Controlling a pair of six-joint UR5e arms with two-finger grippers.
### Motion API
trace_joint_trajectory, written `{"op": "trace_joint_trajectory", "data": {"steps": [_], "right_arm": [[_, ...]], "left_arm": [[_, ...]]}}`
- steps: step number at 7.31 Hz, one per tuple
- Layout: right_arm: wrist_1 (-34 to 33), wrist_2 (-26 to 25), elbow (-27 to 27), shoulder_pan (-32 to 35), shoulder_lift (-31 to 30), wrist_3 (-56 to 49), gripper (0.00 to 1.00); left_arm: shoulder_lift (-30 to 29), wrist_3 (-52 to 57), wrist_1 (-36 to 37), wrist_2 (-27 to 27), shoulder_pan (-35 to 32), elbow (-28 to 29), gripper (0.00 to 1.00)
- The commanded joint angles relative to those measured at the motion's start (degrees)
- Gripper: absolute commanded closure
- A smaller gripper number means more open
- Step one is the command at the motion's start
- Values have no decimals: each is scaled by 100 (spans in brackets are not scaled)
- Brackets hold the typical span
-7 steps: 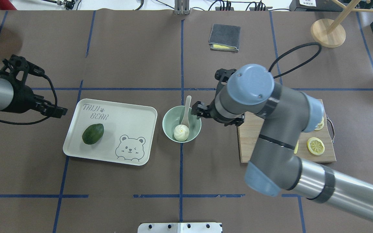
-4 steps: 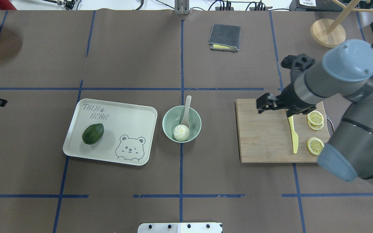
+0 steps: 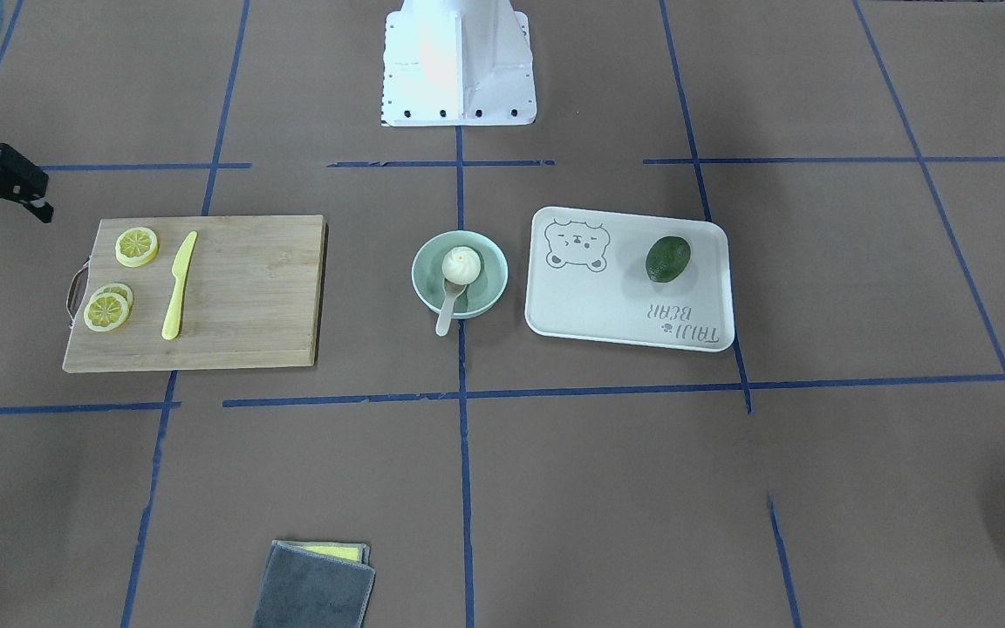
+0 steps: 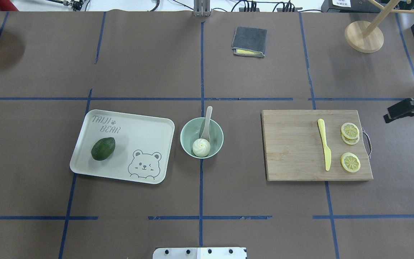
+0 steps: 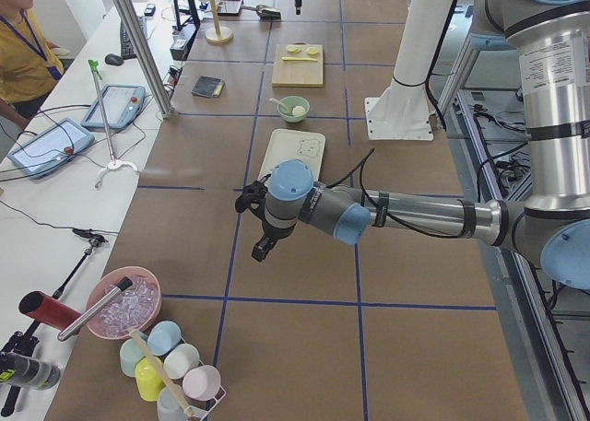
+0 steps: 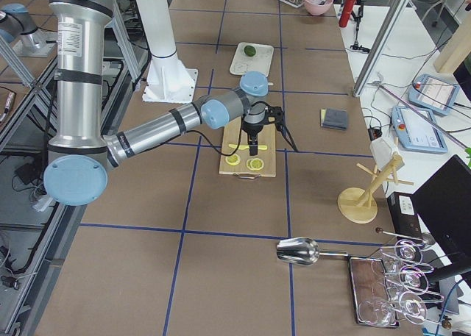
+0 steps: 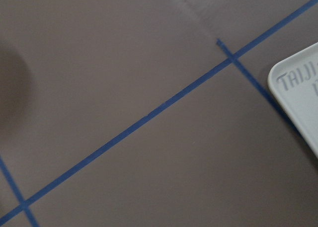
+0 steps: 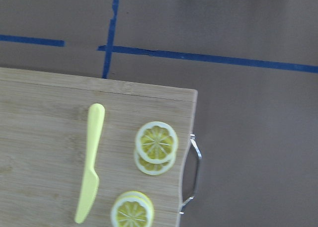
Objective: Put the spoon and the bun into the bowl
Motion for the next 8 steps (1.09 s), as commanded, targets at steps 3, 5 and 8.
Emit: {"op": "trace_joint_trajectory", "data": {"steps": [3, 5, 8], "right_arm": [[-1349, 111, -322, 1388, -371, -3123, 0], [-1325, 120, -910, 1574, -345, -3801, 0], [-1316, 138, -931, 1575, -389, -3761, 0]], "left_arm": [[-39, 57, 1047, 359, -213, 458, 0], [-146, 40, 830, 379, -230, 452, 0], [-110, 57, 862, 144, -1060, 372, 0]]}}
